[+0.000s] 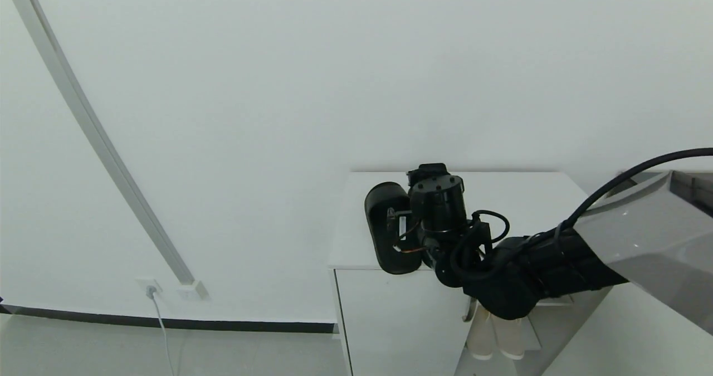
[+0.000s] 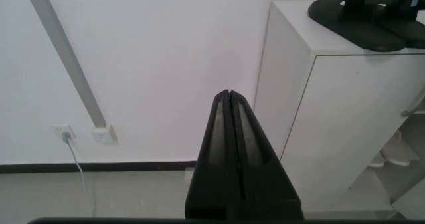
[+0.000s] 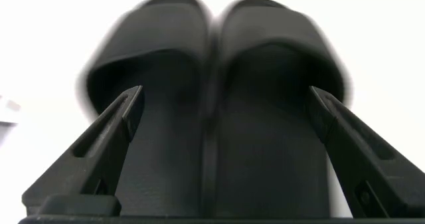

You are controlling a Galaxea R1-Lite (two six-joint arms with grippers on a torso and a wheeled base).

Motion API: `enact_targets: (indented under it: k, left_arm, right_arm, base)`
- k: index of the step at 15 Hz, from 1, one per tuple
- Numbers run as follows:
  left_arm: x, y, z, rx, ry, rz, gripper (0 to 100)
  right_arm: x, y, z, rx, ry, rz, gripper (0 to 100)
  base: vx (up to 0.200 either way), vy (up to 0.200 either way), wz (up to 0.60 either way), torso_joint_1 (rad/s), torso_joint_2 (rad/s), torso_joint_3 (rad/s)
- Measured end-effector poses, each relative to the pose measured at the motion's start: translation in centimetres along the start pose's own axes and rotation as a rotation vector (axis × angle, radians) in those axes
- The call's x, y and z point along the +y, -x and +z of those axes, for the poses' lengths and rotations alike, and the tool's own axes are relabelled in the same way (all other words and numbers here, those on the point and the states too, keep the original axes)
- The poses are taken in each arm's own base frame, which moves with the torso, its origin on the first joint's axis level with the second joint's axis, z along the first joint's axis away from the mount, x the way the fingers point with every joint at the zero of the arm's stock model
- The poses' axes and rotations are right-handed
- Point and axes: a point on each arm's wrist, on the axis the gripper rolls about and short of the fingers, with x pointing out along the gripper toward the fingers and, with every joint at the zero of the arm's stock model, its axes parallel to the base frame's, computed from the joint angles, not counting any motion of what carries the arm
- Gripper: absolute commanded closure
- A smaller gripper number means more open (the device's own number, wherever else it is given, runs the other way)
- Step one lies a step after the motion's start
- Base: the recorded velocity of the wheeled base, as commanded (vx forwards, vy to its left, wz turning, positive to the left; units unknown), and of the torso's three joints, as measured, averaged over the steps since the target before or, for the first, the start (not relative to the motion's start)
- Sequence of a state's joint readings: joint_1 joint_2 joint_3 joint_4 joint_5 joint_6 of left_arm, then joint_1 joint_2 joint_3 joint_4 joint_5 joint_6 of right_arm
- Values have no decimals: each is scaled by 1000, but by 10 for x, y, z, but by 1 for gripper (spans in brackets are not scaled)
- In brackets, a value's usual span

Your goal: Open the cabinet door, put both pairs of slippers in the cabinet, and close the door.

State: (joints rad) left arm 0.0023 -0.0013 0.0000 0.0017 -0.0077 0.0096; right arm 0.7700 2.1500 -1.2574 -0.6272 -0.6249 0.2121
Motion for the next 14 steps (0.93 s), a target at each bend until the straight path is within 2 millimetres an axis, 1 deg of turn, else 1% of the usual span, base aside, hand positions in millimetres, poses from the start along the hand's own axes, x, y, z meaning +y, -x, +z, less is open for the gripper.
enact_targets:
  k: [2, 8, 10, 13, 14]
  left_arm:
    - [0, 0, 0, 0, 0, 1, 100]
    - [0, 0, 0, 0, 2, 1, 100]
    - [0, 0, 0, 0, 2, 2, 100]
    - [0, 0, 0, 0, 2, 4, 100]
    - [0, 0, 0, 0, 2, 4, 100]
  right_arm:
    - [-1, -11, -6, 9, 4, -5, 0]
    - [-3, -45, -9, -27, 13, -34, 0]
    - [0, -53, -11, -49, 22, -35, 0]
    - [-4, -65, -15, -52, 26, -40, 0]
    - [-3, -66, -17, -51, 27, -37, 100]
  base:
    - [0, 0, 0, 0, 0, 0]
    - [0, 0, 0, 0, 0, 0]
    - [0, 0, 0, 0, 0, 0]
    - [0, 0, 0, 0, 0, 0]
    - [0, 0, 0, 0, 0, 0]
